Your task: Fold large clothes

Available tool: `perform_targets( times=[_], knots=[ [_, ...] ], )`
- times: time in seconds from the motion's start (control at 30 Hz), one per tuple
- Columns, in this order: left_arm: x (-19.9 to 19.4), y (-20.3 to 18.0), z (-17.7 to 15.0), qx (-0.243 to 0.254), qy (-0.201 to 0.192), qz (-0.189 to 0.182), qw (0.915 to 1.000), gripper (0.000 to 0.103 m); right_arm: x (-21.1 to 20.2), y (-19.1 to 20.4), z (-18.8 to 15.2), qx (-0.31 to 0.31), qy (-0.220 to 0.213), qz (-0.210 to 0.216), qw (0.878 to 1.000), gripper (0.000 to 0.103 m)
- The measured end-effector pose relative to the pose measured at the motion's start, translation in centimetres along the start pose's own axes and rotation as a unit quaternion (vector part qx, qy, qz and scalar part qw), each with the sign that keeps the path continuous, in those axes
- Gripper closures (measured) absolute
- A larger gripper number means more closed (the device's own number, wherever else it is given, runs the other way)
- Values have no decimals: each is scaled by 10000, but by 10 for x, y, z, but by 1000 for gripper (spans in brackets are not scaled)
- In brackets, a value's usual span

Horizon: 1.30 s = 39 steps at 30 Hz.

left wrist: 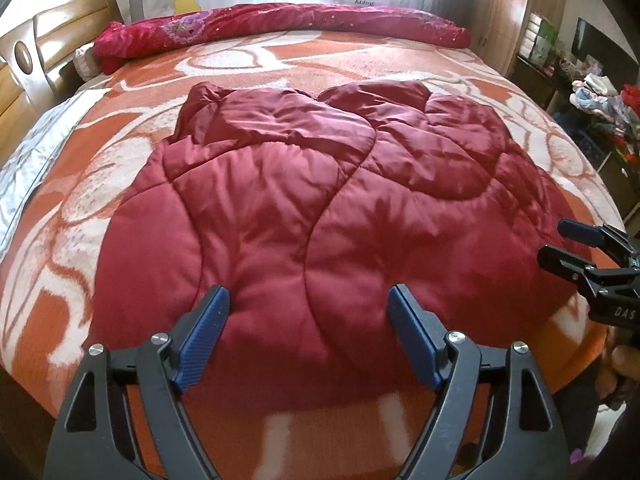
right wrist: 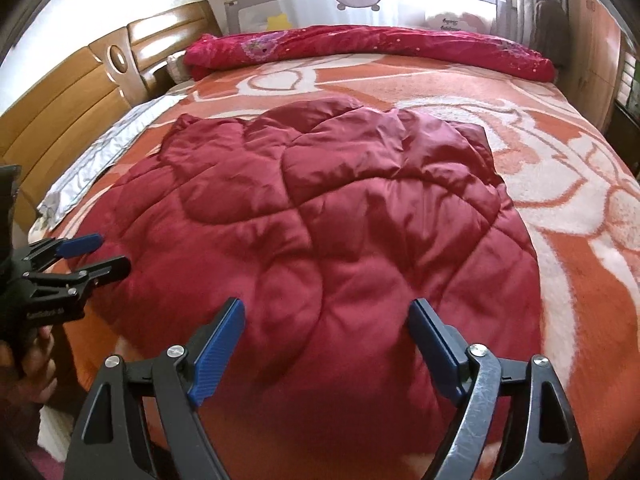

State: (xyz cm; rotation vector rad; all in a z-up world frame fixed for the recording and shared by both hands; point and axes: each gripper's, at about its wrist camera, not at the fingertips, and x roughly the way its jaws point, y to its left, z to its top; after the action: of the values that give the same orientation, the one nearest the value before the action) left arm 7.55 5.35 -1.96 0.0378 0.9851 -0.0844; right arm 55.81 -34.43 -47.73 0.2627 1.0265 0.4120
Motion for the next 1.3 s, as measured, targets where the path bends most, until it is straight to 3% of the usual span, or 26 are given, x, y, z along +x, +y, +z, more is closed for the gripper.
perform_targets(
  times=[0.5, 0.73, 0.83, 1.3],
  knots=[
    [-47, -13, -38, 478, 24, 133, 9988, 21, -44, 34, -48, -362, 532, 337, 9974, 12],
    [-84, -19, -23, 621, -177, 306, 9974, 18, -90, 50, -36, -628, 181, 291, 9974, 1],
    [-92, -19, -17, 628, -204, 374, 9971, 17, -102, 50, -29, -648, 39, 241, 9976, 1],
    [-64, -22, -8, 572, 10, 686, 9960, 17, -67, 40, -23, -245, 288, 404, 9985, 1]
  ],
)
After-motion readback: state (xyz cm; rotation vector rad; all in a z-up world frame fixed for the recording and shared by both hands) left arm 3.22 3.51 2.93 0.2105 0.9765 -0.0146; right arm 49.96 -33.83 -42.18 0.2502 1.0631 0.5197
